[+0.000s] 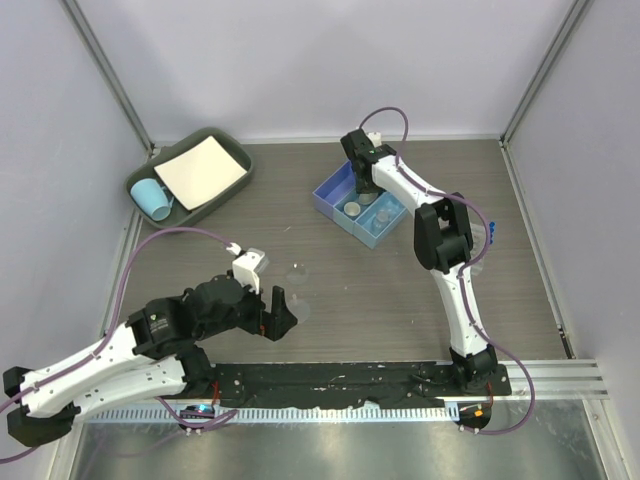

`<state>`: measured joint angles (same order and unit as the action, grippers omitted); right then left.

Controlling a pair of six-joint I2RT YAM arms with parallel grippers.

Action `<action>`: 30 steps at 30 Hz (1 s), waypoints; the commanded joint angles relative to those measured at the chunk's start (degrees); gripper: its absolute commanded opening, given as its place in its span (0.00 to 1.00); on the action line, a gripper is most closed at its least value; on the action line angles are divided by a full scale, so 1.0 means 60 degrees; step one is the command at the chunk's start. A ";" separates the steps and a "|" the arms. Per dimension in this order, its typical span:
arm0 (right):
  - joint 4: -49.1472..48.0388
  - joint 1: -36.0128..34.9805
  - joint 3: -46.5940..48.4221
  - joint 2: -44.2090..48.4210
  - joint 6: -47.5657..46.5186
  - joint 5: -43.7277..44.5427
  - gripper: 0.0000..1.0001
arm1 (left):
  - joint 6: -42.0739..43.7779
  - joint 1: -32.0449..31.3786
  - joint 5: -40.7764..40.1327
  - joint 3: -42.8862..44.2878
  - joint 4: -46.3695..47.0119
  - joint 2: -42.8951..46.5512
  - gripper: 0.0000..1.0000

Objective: Organize the chemistry lab equipment

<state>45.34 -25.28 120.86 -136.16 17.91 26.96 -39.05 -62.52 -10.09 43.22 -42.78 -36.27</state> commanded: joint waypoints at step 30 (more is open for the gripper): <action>0.0456 -0.1104 0.0614 0.1673 0.1511 -0.1167 0.61 | -0.0084 -0.0039 -0.0106 0.0091 0.0041 -0.0225 1.00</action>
<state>49.54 -31.66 122.76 -124.88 23.40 23.03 -39.05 -62.52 -10.09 43.22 -43.13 -38.61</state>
